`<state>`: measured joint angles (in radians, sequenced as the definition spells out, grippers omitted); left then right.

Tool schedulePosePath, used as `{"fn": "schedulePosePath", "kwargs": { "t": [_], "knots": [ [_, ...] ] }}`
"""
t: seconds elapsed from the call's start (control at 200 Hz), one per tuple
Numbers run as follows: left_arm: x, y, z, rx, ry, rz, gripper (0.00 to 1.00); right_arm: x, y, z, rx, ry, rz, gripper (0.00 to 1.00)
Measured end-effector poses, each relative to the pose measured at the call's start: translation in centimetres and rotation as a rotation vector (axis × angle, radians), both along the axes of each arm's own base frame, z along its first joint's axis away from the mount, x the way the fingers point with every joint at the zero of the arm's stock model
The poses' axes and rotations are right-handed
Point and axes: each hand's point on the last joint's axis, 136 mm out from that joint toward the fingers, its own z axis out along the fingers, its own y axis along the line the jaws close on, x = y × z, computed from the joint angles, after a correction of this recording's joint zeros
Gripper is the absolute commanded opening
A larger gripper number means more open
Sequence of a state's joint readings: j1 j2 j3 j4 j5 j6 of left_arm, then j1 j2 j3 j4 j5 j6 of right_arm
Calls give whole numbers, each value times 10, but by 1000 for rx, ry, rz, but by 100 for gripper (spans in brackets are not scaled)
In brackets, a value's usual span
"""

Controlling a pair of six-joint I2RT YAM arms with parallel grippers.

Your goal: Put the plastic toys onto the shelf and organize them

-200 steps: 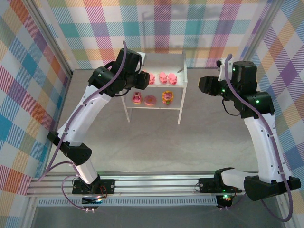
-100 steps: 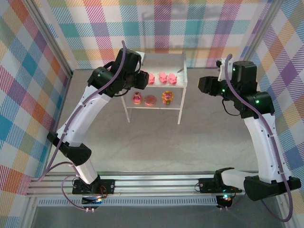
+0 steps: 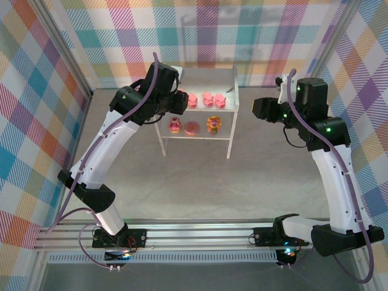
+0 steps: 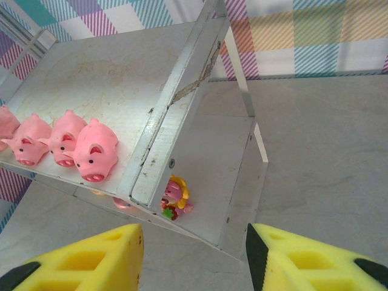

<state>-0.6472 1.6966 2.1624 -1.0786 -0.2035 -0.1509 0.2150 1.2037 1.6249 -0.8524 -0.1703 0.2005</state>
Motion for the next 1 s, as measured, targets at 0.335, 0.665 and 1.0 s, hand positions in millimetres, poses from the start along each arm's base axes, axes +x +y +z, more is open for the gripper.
{"fn": "schedulePosePath", "kwargs": {
  "t": [0.335,0.665,1.0],
  "knots": [
    [-3,1,-4,8,17,11,40,0,-1,0,3,1,-1,50],
    [-2,3,-3,14,12,21,42,1,-1,1,4,-3,0,50],
    [-3,3,-3,14,12,18,42,1,-2,2,7,-6,-3,50]
  ]
}}
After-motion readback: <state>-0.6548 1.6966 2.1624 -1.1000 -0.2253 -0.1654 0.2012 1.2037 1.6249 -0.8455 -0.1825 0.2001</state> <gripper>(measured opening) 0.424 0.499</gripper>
